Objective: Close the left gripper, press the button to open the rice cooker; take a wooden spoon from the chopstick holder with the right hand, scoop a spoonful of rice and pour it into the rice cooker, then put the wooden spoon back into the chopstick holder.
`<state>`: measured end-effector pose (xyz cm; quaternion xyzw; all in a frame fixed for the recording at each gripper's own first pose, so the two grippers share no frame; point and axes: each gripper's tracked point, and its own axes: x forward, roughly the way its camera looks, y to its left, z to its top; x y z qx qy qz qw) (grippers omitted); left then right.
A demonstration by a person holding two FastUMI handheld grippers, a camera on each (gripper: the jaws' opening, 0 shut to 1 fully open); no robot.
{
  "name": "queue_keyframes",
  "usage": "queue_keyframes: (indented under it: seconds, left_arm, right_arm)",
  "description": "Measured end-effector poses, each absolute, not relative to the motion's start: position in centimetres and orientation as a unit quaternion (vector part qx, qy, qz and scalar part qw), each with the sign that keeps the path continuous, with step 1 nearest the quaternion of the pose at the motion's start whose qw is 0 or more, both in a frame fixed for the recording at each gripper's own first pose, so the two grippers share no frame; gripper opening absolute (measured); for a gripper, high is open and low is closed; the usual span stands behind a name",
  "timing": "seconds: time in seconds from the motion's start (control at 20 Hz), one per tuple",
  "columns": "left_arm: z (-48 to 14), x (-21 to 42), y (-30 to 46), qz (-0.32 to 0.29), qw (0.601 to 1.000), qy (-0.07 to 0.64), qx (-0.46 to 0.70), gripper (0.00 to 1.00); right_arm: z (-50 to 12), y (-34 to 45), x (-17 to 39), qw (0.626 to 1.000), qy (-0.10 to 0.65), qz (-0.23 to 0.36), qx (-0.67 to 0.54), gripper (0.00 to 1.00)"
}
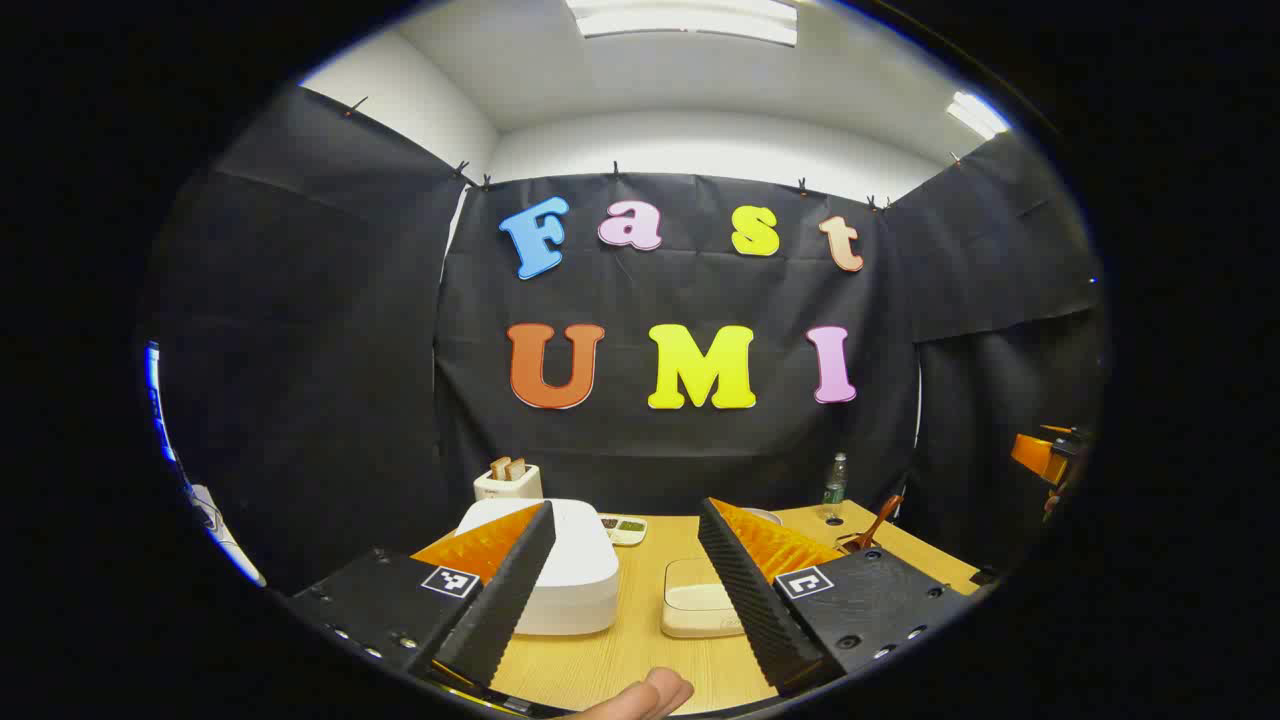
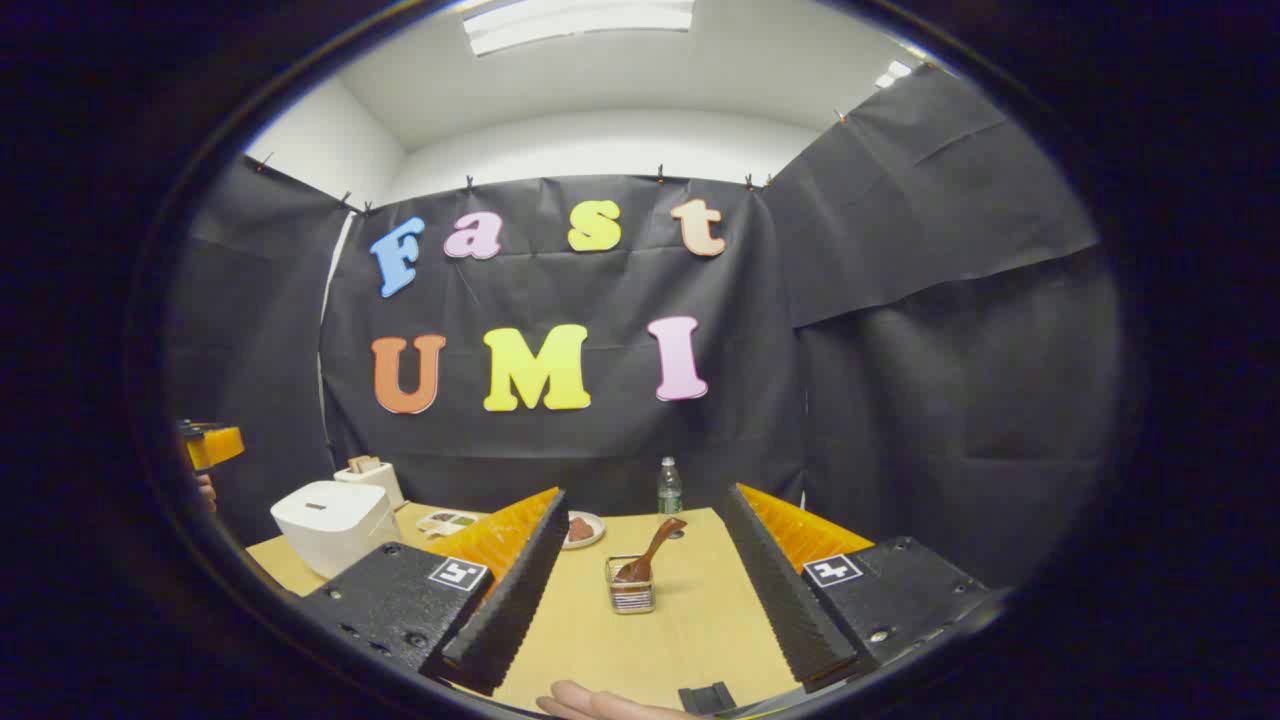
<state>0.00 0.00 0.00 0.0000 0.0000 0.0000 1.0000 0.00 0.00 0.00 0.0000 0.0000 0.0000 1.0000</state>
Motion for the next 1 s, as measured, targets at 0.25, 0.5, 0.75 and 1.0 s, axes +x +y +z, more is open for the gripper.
queue_keyframes:
  seconds: [0.25, 0.5, 0.75, 1.0]
  left_arm:
    - [-0.1, -0.1, -0.3, -0.011, 1.000, -0.001, 0.005, 0.92]
    - [-0.7, 1.3, -0.8, -0.014, 1.000, 0.008, 0.011, 0.92]
    - [0.5, 2.5, -0.3, -0.004, 0.999, -0.003, 0.033, 0.93]
    - [-0.9, 1.4, 0.6, 0.000, 0.999, 0.015, 0.033, 0.95]
  right_arm:
    - [-0.3, 0.2, 0.4, 1.000, 0.000, 0.000, 0.007, 0.96]
    - [-1.2, 1.6, 3.5, 1.000, 0.007, 0.018, 0.010, 0.99]
    - [-1.1, 1.3, 4.4, 0.999, 0.022, 0.022, 0.027, 0.99]
    - [-1.3, 2.3, 2.5, 0.999, 0.011, 0.028, 0.029, 0.99]
